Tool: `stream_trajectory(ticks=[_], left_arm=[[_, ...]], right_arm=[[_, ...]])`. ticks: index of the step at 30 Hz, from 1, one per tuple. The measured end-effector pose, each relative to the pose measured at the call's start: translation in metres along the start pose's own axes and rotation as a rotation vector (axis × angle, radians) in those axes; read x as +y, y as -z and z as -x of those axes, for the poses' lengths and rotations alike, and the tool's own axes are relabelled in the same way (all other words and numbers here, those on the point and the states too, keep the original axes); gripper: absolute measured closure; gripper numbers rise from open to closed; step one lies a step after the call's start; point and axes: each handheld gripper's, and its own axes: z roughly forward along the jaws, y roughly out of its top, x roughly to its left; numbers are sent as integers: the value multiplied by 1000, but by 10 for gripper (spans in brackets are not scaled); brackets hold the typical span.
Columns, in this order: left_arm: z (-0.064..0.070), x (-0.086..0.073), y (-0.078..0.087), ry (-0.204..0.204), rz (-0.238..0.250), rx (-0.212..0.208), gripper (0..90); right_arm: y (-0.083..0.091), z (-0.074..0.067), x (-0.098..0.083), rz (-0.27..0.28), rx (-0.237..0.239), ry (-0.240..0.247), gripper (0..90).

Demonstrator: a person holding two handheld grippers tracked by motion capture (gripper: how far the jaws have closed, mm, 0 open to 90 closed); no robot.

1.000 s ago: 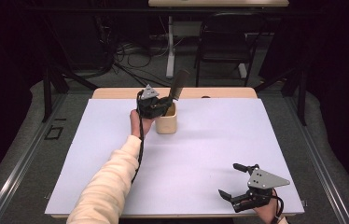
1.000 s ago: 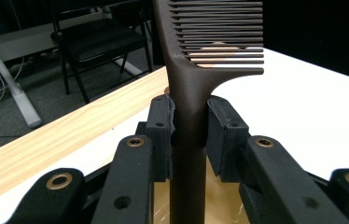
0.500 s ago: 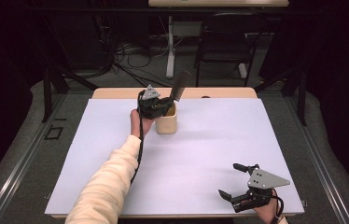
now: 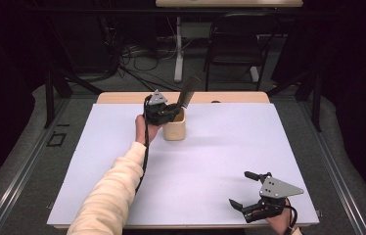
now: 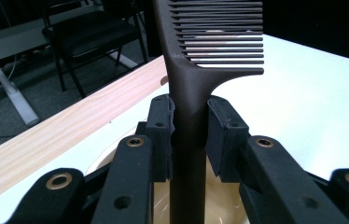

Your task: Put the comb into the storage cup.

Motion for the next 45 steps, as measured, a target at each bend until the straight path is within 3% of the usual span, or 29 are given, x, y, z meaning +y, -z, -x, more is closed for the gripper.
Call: stream_trajectory(ticks=[12,26,36,38,41,43,45], left_arm=[[0,-1,0,7,3,-2,721],[7,2,-4,-49,-58,12,719],[7,0,-5,-44,-78,7,712],[7,0,-5,-38,-78,-1,652],[8,1,-1,-14,-62,-14,470],[10,3,2,-12,-51,-21,395],[13,5,5,-18,-52,-3,329]], right_arm=[[0,0,0,1,1,0,0],[0,0,0,0,1,-2,0],[0,0,0,-3,2,1,0],[0,0,0,-2,3,0,0],[0,0,0,2,1,0,0],[0,0,0,-1,2,0,0],[0,0,0,-4,3,0,0]])
